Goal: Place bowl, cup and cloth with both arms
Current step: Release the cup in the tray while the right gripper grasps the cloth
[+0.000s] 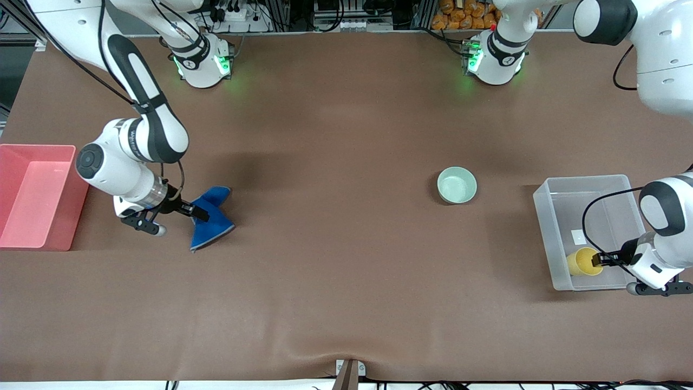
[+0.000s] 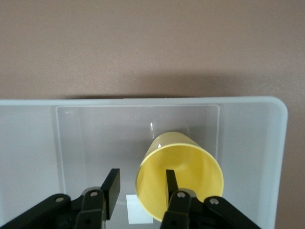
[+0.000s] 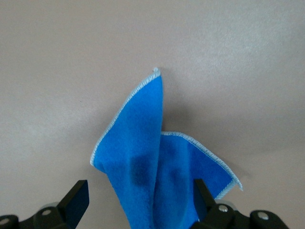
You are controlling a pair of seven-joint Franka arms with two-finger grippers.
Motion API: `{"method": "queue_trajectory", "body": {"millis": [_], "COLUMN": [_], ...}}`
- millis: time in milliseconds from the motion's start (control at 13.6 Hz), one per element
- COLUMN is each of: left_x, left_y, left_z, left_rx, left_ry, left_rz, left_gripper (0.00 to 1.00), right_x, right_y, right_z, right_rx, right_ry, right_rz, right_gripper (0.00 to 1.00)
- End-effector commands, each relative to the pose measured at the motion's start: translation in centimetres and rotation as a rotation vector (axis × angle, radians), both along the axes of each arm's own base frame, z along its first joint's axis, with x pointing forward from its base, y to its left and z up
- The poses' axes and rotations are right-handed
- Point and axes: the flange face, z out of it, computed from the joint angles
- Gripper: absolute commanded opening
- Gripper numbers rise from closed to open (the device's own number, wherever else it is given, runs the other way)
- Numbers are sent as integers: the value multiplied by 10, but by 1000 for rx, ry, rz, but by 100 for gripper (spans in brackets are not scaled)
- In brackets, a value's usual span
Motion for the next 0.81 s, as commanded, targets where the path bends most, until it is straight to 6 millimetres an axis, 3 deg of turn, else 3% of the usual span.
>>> {"method": "queue_trajectory", "body": {"millis": [0,74,295,443,590,738], "left_x": [-9,-13,-21,-28,-43,-66], "left_y": [4,1,-8,-33,-60,-91], "left_z": [42,57,95,119,140,156], "left_rx": [-20,-24,-37,-55,-65,-77], "left_ry": [32,46,58,90,133,143], "left_rz": [-16,-18,-20,-20,-7,-27], "left_gripper": [46,46,52,54,54,55], "right_x": [-9,-12,-14,-14,-14,-4], "right_y": [11,20,18,18,18,20], "right_z": [-3,-8,-11,-11,-7,19], "right_rx": [-12,-21,-24,-23,-23,-14], "right_ry": [-57,-90,-90,-87,-90,-105], "right_rz": [-4,9,13,16,24,90], "right_gripper": [38,28,14,0,0,0]}}
